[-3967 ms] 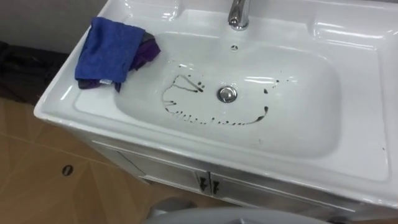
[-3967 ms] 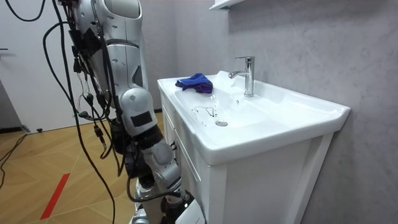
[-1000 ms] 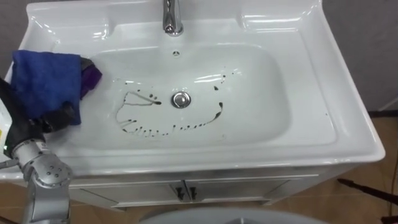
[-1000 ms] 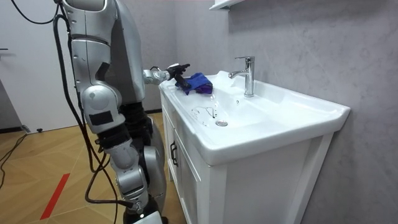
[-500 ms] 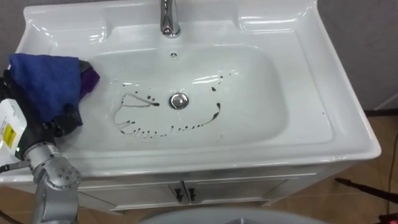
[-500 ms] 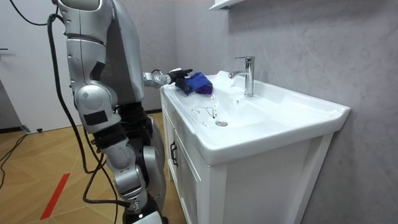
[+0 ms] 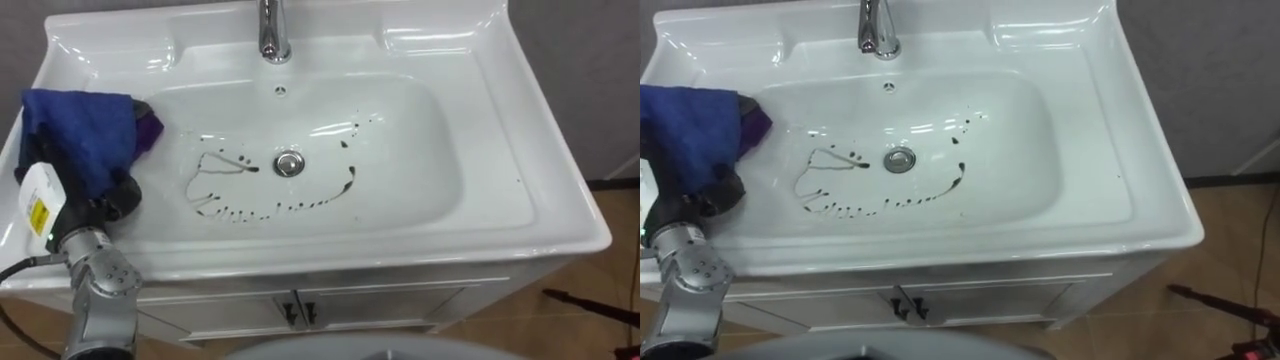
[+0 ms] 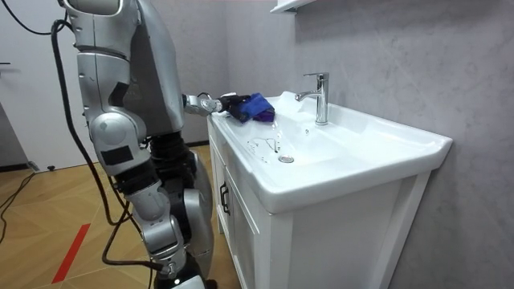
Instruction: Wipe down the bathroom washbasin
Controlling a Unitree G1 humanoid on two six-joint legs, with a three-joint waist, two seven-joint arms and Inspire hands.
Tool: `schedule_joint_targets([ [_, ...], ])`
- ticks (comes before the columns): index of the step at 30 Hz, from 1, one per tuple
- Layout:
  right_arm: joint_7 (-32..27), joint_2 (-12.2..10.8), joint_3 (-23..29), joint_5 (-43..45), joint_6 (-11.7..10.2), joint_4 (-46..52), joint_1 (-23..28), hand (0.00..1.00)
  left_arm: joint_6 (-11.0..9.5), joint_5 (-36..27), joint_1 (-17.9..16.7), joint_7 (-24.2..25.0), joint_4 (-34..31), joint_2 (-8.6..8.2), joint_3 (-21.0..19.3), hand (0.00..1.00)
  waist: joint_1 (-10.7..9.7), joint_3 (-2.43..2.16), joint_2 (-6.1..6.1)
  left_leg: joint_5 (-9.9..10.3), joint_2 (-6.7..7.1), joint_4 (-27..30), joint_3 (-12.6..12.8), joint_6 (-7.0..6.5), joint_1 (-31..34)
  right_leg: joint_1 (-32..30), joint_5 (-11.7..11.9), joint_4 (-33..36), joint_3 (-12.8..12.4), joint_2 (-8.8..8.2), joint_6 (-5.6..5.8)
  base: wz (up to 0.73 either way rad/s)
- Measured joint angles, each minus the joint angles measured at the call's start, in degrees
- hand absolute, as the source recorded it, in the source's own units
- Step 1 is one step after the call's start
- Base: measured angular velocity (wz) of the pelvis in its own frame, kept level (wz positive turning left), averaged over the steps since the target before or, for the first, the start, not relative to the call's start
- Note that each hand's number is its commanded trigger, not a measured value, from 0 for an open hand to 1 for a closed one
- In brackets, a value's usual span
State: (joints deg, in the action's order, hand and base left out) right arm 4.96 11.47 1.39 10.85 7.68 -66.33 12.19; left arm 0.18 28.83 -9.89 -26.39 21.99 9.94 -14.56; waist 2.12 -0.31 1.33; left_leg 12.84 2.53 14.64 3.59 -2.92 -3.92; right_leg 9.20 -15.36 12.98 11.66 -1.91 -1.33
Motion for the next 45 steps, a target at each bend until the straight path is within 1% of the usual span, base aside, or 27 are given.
schedule_joint_targets([
  [1,-0.01,-0.01,0.0,-0.08,0.03,0.03,0.01,0.0,0.0,0.24,-0.05,0.12,-0.02,0.04,-0.28,1.0,0.13,-0.07,0.11,-0.1,0.02,-0.1,0.12,0.14,0.01,0.01,0.07,-0.17,-0.05,0.05,-0.12,-0.06],
  [3,-0.04,0.01,0.03,-0.09,0.38,0.29,0.53,0.0,-0.2,1.51,-0.2,0.06,-0.46,0.11,-1.01,1.0,0.29,-0.4,0.48,-0.2,-0.04,0.22,0.28,0.32,-0.06,0.0,0.07,-0.19,-0.19,0.37,-0.32,-0.03],
  [4,-0.08,0.01,0.02,-0.09,0.62,0.39,0.6,0.0,-0.2,1.5,-0.28,0.03,-0.59,0.25,-1.08,1.0,0.38,-0.43,0.54,-0.24,-0.06,0.23,0.34,0.38,-0.1,0.01,0.03,-0.18,-0.27,0.44,-0.39,-0.04],
  [6,-0.07,0.03,0.51,0.26,1.55,2.13,1.57,0.0,-0.19,1.51,0.23,0.12,-0.22,1.1,-1.36,1.0,1.15,-0.49,0.44,-0.29,-0.13,0.38,0.37,0.49,-0.31,0.05,-0.01,-0.28,-0.44,0.41,-0.53,-0.04],
  [9,0.01,0.03,2.21,0.62,1.95,4.51,2.09,0.0,-0.19,2.3,0.44,0.62,0.05,1.99,-1.77,1.0,1.47,-0.53,0.35,-0.3,-0.16,0.37,0.4,0.52,-0.38,0.04,-0.07,-0.34,-0.55,0.37,-0.63,0.0],
  [13,-0.08,0.46,2.77,0.63,1.95,6.55,2.18,0.0,0.02,2.27,1.19,0.86,0.33,2.41,-3.43,1.0,1.34,-0.59,0.09,-0.29,-0.15,0.36,0.5,0.53,-0.38,0.03,-0.08,-0.32,-0.6,0.31,-0.65,-0.02],
  [15,-0.07,0.49,2.69,0.63,2.03,6.56,1.97,0.0,0.69,2.26,1.81,0.99,0.78,2.85,-3.5,1.0,1.36,-0.62,-0.09,-0.28,-0.07,0.35,0.44,0.52,-0.33,0.02,-0.11,-0.26,-0.52,0.22,-0.6,0.0],
  [17,-0.07,0.49,2.69,0.63,2.15,6.56,1.94,0.0,0.79,2.26,1.91,1.37,0.93,3.0,-3.52,1.0,1.32,-0.62,-0.3,-0.27,-0.02,0.32,0.41,0.5,-0.29,-0.07,-0.17,-0.15,-0.5,0.04,-0.53,0.0],
  [27,-0.31,0.5,2.66,0.6,2.62,6.51,2.47,0.0,1.49,2.15,2.55,2.33,1.08,2.57,-3.3,1.0,1.24,-0.62,-0.64,-0.19,0.07,0.1,0.3,0.48,-0.06,-0.16,-0.47,0.04,-0.29,-0.06,-0.42,0.0],
  [31,-0.53,0.5,2.54,0.59,3.58,6.51,2.48,0.0,2.04,2.59,2.8,2.58,0.82,2.45,-3.22,1.0,1.21,-0.64,-0.69,-0.2,0.09,0.22,0.31,0.48,0.05,-0.1,-0.46,-0.08,-0.18,-0.06,-0.43,0.0],
  [36,-0.59,0.51,2.27,0.76,3.56,6.86,2.51,0.0,2.52,3.36,3.21,3.51,0.11,2.21,-3.34,1.0,1.11,-0.61,-0.93,-0.2,0.06,0.17,0.28,0.48,0.05,-0.06,-0.46,-0.13,-0.11,-0.09,-0.43,0.0],
  [40,-0.61,0.5,2.24,0.75,2.66,6.38,2.23,0.0,4.04,3.91,2.98,3.79,-1.5,2.04,-2.85,1.0,0.16,-0.57,-0.99,-0.2,-0.06,0.39,0.13,0.47,0.09,-0.02,-0.46,-0.14,0.13,-0.18,-0.42,0.06],
  [42,-0.58,0.5,2.24,0.78,1.94,6.04,1.99,0.0,4.89,5.81,2.87,4.71,-2.55,2.07,-2.52,1.0,-0.61,-0.39,-1.24,-0.18,-0.08,1.05,0.47,0.43,0.51,-0.01,-0.46,-0.12,0.27,-0.21,-0.42,0.1],
  [45,-0.05,0.49,2.13,0.71,1.61,5.38,1.71,0.0,5.02,6.85,3.02,5.29,-2.88,2.11,-1.91,1.0,-1.55,-0.15,-1.33,-0.18,-0.12,1.1,0.75,0.41,0.96,-0.02,-0.46,-0.24,1.18,-0.27,-0.41,0.16],
])
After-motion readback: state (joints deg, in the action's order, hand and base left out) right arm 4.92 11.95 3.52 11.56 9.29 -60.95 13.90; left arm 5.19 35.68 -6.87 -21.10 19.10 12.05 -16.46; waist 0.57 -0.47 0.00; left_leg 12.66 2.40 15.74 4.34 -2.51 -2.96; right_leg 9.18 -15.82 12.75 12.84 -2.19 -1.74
